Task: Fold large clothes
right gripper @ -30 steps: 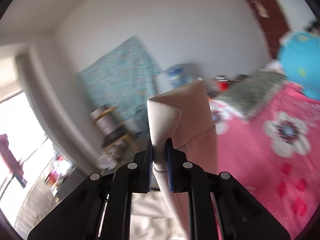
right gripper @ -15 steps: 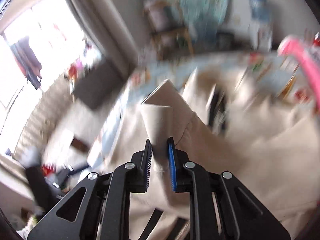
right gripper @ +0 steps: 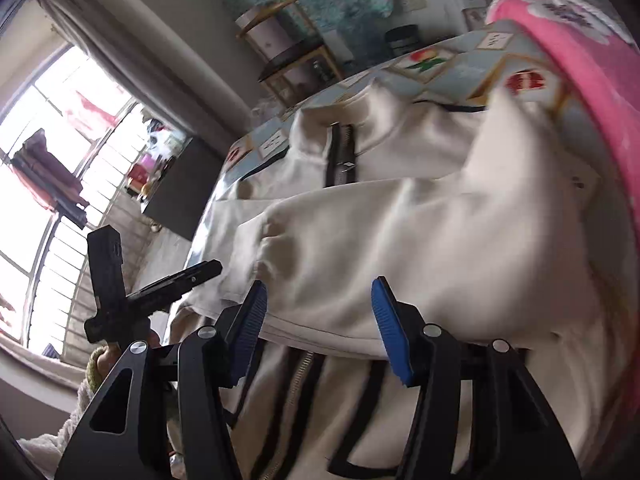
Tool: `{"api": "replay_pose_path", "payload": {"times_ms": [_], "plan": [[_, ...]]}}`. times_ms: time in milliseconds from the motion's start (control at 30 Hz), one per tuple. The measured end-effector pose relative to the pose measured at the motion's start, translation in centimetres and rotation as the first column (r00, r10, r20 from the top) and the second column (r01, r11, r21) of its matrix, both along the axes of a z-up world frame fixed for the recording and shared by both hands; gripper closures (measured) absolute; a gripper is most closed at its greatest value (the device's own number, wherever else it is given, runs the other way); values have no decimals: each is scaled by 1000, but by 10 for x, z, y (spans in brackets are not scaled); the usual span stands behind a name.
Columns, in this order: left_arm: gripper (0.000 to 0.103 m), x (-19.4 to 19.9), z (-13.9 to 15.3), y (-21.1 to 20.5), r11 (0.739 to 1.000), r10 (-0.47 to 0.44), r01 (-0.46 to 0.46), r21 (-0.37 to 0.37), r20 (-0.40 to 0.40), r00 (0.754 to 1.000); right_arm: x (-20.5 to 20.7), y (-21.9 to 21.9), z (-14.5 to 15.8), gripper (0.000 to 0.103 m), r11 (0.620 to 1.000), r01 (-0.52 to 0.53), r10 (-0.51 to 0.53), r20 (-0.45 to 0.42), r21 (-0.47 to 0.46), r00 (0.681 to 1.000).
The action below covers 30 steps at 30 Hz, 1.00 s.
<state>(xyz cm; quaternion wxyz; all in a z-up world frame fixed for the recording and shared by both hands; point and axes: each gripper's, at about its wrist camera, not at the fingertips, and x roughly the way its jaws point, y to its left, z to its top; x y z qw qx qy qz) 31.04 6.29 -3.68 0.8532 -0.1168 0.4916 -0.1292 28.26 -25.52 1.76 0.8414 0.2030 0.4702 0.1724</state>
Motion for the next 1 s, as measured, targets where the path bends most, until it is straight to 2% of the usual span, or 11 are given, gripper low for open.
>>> {"api": "replay_pose_path", "payload": {"times_ms": [67, 200, 300, 367, 467, 533, 600, 667, 833, 933, 1000], "plan": [[60, 14, -9, -1, 1000, 15, -15, -4, -39, 999, -18, -34, 4, 49, 998, 62, -62, 12, -5, 998], [77, 28, -19, -6, 999, 31, -30, 27, -65, 997, -49, -79, 10, 49, 986, 162, -160, 37, -49, 986], [99, 29, -19, -10, 997, 37, -33, 73, -59, 998, -64, -99, 14, 49, 976, 206, -202, 65, -68, 977], [99, 25, -9, -10, 996, 39, -37, 75, -25, 999, -66, -105, 14, 49, 971, 227, -221, 76, -74, 972], [100, 12, 30, -2, 998, 43, -46, 33, 84, 996, -67, -116, 15, 49, 965, 253, -246, 86, -73, 965], [100, 2, 58, 3, 996, 66, -75, 54, 158, 985, -65, -120, 18, 49, 962, 263, -256, 95, -74, 962], [100, -3, 72, 14, 992, 97, -110, 61, 182, 979, -62, -124, 18, 49, 960, 267, -259, 99, -79, 961], [100, -1, 64, 25, 987, 125, -138, 84, 145, 982, -53, -129, 15, 49, 959, 272, -266, 84, -84, 960], [100, -1, 6, 42, 974, 157, -157, 166, 14, 987, -9, -141, 0, 49, 960, 268, -269, -1, -78, 963], [100, -7, -10, 41, 969, 156, -156, 189, 13, 988, 29, -146, -13, 49, 964, 256, -261, -66, -76, 963], [100, -7, -10, 38, 966, 149, -151, 210, 25, 988, 57, -143, -23, 49, 960, 243, -257, -96, -140, 962]]}}
